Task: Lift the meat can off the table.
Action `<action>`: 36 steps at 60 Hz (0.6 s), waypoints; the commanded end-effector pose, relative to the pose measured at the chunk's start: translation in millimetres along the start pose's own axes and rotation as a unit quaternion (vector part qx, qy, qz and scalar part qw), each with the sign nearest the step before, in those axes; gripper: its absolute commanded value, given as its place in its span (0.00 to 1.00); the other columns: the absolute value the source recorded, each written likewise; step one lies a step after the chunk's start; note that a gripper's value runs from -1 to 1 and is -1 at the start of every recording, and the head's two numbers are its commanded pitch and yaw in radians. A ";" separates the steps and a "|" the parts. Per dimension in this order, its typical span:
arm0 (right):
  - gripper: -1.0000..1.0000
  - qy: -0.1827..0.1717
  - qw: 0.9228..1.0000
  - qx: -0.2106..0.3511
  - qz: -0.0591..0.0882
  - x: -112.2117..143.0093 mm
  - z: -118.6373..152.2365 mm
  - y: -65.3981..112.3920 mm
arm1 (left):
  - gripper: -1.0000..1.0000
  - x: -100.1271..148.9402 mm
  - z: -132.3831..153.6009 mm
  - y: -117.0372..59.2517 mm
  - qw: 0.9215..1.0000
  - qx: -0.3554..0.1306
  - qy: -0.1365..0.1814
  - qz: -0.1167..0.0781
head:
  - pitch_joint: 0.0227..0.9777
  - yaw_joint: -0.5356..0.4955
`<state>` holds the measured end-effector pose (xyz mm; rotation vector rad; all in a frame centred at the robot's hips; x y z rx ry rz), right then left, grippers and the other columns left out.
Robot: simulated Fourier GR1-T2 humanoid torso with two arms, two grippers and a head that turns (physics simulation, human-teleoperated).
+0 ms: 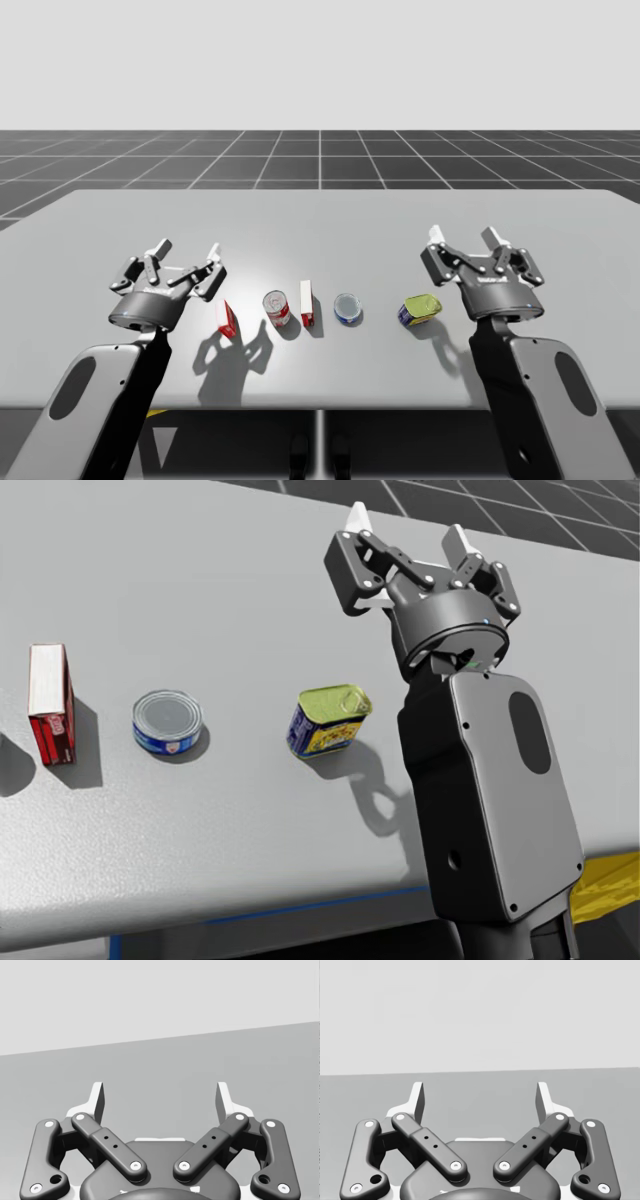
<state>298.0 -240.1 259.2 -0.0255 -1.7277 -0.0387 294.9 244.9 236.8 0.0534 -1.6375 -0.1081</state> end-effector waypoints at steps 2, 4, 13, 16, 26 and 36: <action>0.00 0.016 1.000 0.016 -0.008 9.4 16.8 -0.1 | 0.00 0.4 1.1 -0.3 1.000 -0.001 0.000 0.002 | 0.89 0.15; 0.00 0.019 1.000 0.017 -0.007 10.4 24.0 -0.6 | 0.00 0.8 1.3 -0.1 1.000 -0.002 0.000 0.002 | 0.89 0.15; 0.00 0.038 0.999 0.033 0.003 10.0 55.9 -2.1 | 0.00 2.4 2.2 0.6 1.000 -0.003 -0.002 0.006 | 0.88 0.16; 0.00 0.038 0.999 0.033 0.001 6.9 68.6 -1.0 | 0.00 2.6 2.2 0.7 1.000 -0.003 -0.003 0.006 | 0.88 0.16; 0.00 0.055 0.997 0.049 0.014 -3.9 94.7 -3.3 | 0.00 2.9 2.4 0.2 1.000 -0.003 -0.001 0.009 | 0.88 0.16; 0.00 0.076 0.995 0.058 0.026 -26.5 116.1 -6.2 | 0.00 0.8 2.4 -1.9 1.000 -0.005 0.003 0.006 | 0.88 0.16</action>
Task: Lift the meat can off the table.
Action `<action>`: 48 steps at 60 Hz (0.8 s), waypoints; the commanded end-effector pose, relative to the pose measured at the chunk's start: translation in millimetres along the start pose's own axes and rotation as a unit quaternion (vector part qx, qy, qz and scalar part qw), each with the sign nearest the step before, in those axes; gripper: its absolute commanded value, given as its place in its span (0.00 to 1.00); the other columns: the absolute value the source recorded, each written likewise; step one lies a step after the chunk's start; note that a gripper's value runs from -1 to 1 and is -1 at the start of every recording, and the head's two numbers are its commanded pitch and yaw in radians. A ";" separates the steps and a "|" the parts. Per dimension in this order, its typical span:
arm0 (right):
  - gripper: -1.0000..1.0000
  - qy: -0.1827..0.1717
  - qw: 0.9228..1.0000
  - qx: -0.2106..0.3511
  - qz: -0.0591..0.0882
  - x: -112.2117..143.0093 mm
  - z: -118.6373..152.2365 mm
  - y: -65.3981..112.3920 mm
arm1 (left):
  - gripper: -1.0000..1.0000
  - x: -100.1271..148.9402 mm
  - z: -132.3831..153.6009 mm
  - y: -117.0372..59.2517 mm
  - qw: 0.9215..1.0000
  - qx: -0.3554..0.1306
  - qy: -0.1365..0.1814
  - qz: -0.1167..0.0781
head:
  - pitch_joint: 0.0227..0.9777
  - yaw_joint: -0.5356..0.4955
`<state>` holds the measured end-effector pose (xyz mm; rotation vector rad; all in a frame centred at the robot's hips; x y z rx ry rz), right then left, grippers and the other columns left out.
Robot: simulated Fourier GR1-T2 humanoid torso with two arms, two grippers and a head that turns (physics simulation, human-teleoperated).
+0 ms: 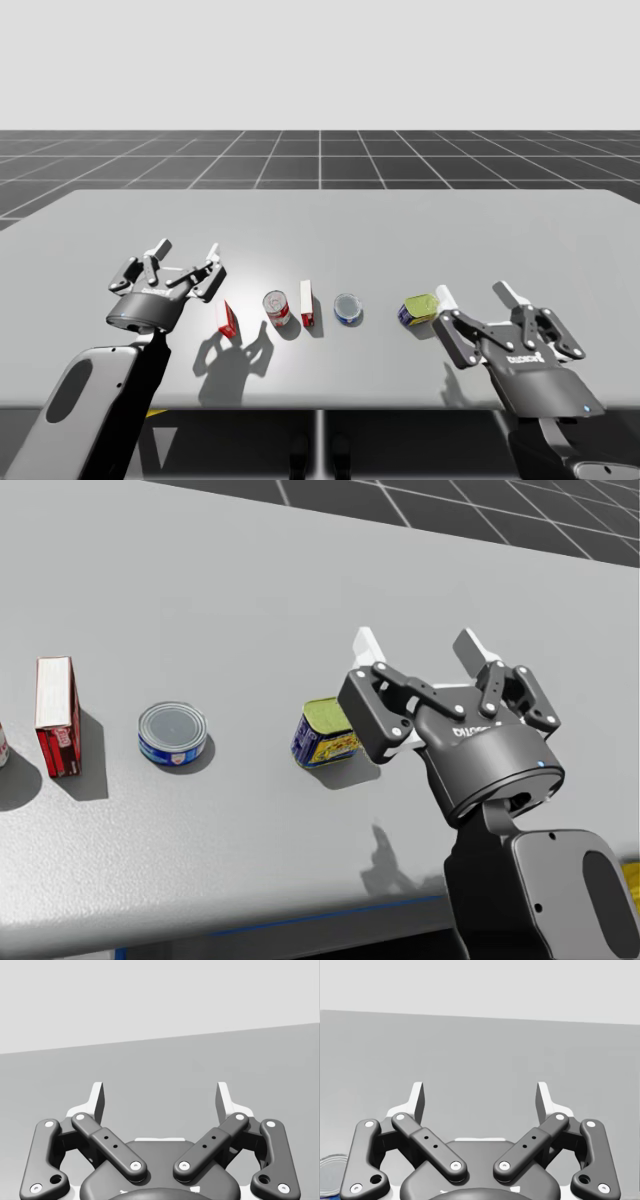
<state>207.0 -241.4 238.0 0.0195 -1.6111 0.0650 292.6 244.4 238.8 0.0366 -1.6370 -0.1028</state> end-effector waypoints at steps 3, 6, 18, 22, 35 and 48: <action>0.00 0.024 1.000 0.013 0.000 -30.8 24.7 1.9 | 0.00 -2.1 0.2 -2.7 1.000 -0.003 0.004 -0.003 | 0.88 0.16; 0.00 0.029 0.999 0.013 -0.005 -36.0 26.8 1.9 | 0.00 -2.5 -0.1 -3.0 1.000 -0.004 0.004 -0.003 | 0.88 0.16; 0.00 0.046 0.999 0.019 -0.007 -65.7 29.6 5.2 | 0.00 -4.0 -0.8 -4.2 1.000 -0.005 0.005 -0.006 | 0.88 0.15; 0.00 0.050 0.998 0.022 -0.005 -74.7 28.5 7.8 | 0.00 -4.1 -0.8 -4.3 1.000 -0.005 0.005 -0.006 | 0.88 0.16; 0.00 0.078 0.997 0.009 0.009 -101.4 17.3 11.6 | 0.00 -4.1 -0.8 -4.3 1.000 -0.005 0.005 -0.006 | 0.89 0.16; 0.00 0.100 0.995 0.004 0.012 -116.2 1.3 11.0 | 0.00 -4.1 -0.7 -4.3 1.000 -0.002 0.003 -0.006 | 0.89 0.17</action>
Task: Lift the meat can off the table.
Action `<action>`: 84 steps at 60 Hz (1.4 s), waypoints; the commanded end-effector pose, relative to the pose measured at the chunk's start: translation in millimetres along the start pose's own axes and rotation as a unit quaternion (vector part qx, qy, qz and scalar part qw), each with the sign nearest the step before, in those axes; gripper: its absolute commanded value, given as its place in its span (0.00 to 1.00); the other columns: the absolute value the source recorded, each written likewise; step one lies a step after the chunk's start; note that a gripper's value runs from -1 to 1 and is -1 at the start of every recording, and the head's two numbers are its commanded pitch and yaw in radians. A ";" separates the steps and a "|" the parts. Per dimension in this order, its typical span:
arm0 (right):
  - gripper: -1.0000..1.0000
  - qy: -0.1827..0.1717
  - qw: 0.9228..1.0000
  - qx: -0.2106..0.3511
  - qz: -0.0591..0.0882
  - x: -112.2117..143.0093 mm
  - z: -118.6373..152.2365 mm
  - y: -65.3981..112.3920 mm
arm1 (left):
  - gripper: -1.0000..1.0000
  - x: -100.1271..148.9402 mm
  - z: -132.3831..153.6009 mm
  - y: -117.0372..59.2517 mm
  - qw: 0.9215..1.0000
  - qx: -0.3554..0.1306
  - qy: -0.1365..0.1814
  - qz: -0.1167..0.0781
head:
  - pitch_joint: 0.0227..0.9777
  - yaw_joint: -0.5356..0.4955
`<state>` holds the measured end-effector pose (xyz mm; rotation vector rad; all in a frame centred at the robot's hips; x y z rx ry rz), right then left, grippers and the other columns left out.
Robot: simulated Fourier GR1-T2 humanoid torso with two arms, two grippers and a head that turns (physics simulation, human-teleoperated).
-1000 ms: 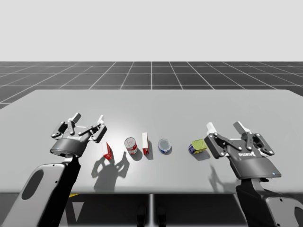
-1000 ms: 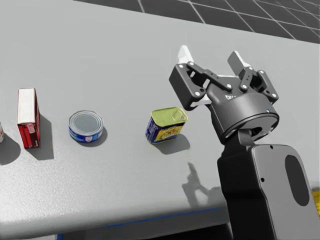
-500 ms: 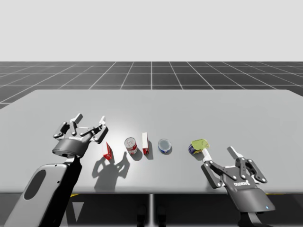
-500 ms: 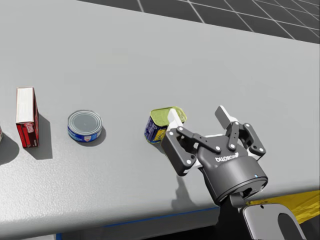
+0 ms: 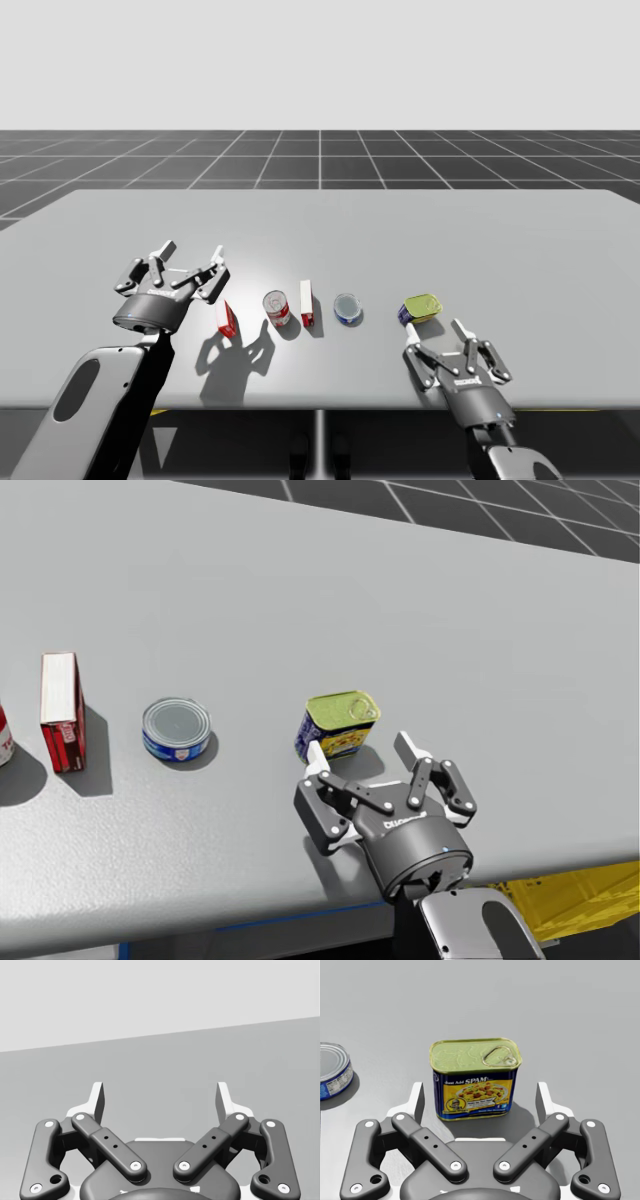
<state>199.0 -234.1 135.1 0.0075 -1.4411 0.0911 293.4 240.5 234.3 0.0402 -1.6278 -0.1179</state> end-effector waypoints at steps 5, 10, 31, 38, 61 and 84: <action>0.00 0.019 1.000 -0.008 0.000 -15.4 -20.6 0.3 | 0.00 0.5 0.6 0.9 1.000 0.003 -0.002 0.000 | 0.89 0.17; 0.00 0.023 1.000 -0.010 0.002 -16.0 -29.1 0.2 | 0.00 0.7 0.6 1.2 1.000 0.003 -0.002 0.000 | 0.89 0.17; 0.00 0.043 0.999 -0.021 -0.002 -17.2 -56.3 -2.4 | 0.00 2.3 1.5 2.4 1.000 0.006 -0.004 0.002 | 0.89 0.17; 0.00 0.046 0.999 -0.022 0.001 -19.7 -62.0 -4.0 | 0.00 3.0 1.8 2.7 1.000 0.006 -0.005 0.003 | 0.88 0.18; 1.00 0.048 0.999 -0.012 -0.013 -23.1 -61.6 -6.4 | 0.00 3.1 1.5 2.9 1.000 0.005 -0.006 0.003 | 0.80 0.17; 1.00 0.051 0.998 -0.012 -0.016 -23.6 -59.6 -5.1 | 0.00 0.2 1.5 1.0 1.000 0.001 0.001 -0.004 | 0.52 0.14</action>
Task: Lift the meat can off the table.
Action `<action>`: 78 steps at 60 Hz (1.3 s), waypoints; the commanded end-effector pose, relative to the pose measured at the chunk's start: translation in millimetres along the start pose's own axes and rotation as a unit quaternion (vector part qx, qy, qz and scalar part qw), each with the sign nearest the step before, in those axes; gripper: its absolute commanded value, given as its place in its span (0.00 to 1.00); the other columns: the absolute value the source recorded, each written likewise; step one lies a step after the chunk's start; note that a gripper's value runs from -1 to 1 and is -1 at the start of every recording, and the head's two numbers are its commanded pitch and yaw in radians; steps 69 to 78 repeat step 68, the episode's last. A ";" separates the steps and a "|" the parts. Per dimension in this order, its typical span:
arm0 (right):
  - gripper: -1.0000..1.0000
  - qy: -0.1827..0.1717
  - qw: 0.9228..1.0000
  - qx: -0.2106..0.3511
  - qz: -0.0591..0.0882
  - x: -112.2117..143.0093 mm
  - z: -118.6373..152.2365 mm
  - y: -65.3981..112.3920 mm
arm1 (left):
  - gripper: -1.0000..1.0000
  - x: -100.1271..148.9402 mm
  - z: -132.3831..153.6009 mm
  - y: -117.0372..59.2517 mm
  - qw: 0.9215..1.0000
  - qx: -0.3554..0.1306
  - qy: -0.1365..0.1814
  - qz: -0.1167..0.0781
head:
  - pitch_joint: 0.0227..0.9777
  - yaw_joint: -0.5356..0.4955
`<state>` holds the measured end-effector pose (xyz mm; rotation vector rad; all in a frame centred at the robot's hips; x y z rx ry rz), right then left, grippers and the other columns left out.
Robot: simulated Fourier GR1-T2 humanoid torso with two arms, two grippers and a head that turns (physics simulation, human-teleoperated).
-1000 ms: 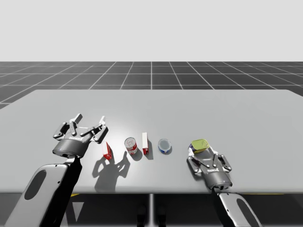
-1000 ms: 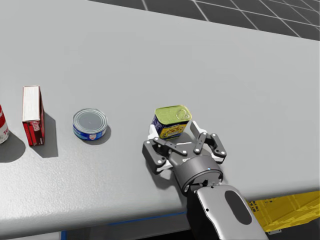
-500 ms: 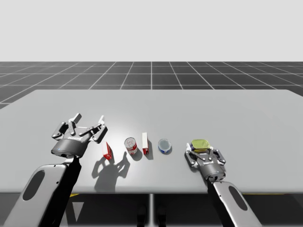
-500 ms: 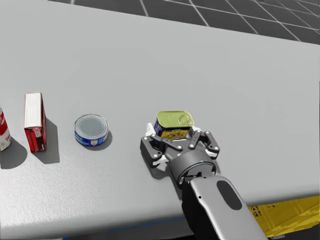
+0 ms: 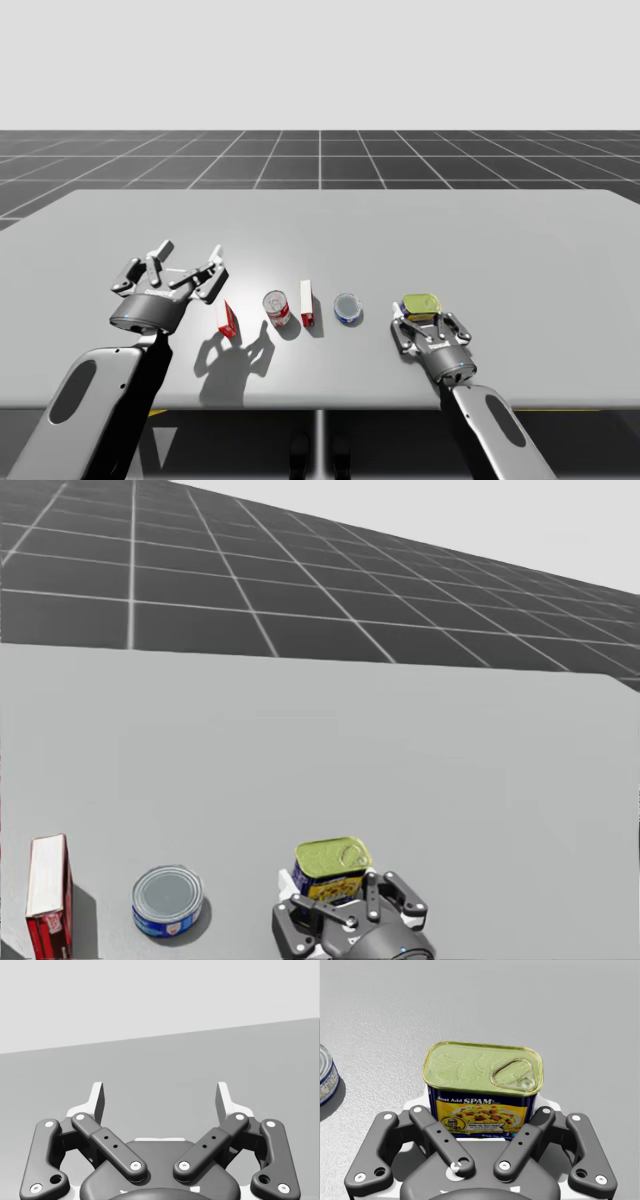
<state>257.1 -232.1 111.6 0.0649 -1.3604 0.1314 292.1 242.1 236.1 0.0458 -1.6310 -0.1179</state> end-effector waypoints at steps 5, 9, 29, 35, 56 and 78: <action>1.00 0.011 0.999 -0.045 -0.015 -8.0 1.0 -4.3 | 0.00 -1.8 0.4 -0.9 1.000 -0.001 0.002 -0.002 | 0.49 0.14; 1.00 0.011 0.999 -0.045 -0.015 -7.9 1.2 -4.4 | 0.00 -1.9 0.0 -1.0 1.000 -0.001 0.002 -0.002 | 0.48 0.14; 1.00 -0.049 0.997 -0.060 0.015 35.8 21.2 -0.5 | 0.00 -2.2 -0.2 -0.6 1.000 0.000 0.002 0.000 | 0.45 0.13; 1.00 -0.077 0.994 -0.065 0.034 58.7 30.1 1.7 | 0.00 -1.8 -0.3 -0.5 1.000 0.000 0.002 0.000 | 0.46 0.13; 1.00 -0.177 0.979 -0.086 0.053 129.2 54.7 3.8 | 0.00 0.8 0.6 1.2 1.000 -0.008 0.002 0.013 | 0.46 0.13; 1.00 -0.232 0.966 -0.093 0.059 175.7 67.8 4.3 | 0.00 2.1 1.7 1.8 1.000 -0.010 0.000 0.017 | 0.45 0.12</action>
